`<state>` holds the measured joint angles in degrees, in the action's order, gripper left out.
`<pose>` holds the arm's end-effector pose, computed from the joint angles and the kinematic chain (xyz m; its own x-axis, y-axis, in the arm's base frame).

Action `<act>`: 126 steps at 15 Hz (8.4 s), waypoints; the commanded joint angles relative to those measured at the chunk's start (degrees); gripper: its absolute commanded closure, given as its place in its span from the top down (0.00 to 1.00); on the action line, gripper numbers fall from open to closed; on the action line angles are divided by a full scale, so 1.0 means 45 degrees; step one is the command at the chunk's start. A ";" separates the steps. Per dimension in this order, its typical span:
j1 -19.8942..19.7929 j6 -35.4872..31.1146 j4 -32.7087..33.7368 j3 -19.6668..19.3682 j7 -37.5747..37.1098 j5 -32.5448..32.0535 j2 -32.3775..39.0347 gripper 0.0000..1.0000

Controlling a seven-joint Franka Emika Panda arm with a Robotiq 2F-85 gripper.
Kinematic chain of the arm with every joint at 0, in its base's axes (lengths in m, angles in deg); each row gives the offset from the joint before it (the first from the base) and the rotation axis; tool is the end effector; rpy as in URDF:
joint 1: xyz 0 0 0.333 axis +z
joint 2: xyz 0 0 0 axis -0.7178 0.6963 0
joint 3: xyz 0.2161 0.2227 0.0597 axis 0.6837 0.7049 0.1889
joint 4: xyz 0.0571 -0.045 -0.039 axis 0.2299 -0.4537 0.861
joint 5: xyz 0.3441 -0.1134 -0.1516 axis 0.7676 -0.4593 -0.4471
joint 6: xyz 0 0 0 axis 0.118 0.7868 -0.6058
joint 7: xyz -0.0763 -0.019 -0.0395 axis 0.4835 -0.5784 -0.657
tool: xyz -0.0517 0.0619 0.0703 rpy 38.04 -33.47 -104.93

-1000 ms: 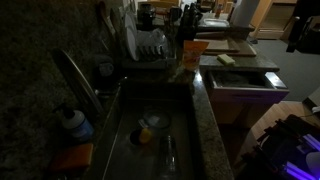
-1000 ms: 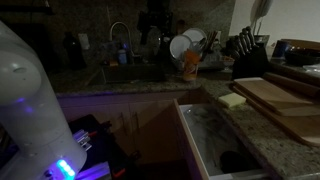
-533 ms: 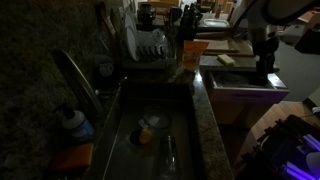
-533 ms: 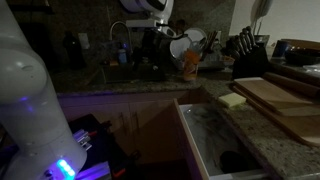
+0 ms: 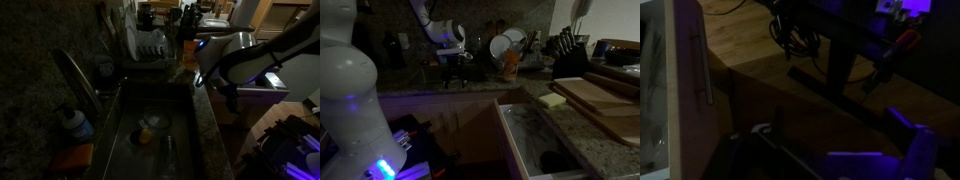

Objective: Open the tap

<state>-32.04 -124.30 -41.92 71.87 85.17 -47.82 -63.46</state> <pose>0.4436 0.1774 0.2339 0.6604 0.4263 -0.6182 0.6105 -0.7841 0.1114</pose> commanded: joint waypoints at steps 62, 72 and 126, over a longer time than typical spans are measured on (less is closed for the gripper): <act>-0.0615 -1.2537 1.0655 0.4169 0.8215 0.2787 0.8167 1.00; -0.1341 -1.1359 1.2442 0.5523 0.9799 0.3576 1.0332 1.00; 0.1055 -1.7519 0.9982 0.0496 0.4527 0.1790 0.7989 1.00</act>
<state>-31.59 -200.40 12.63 85.22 114.95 -35.91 -18.77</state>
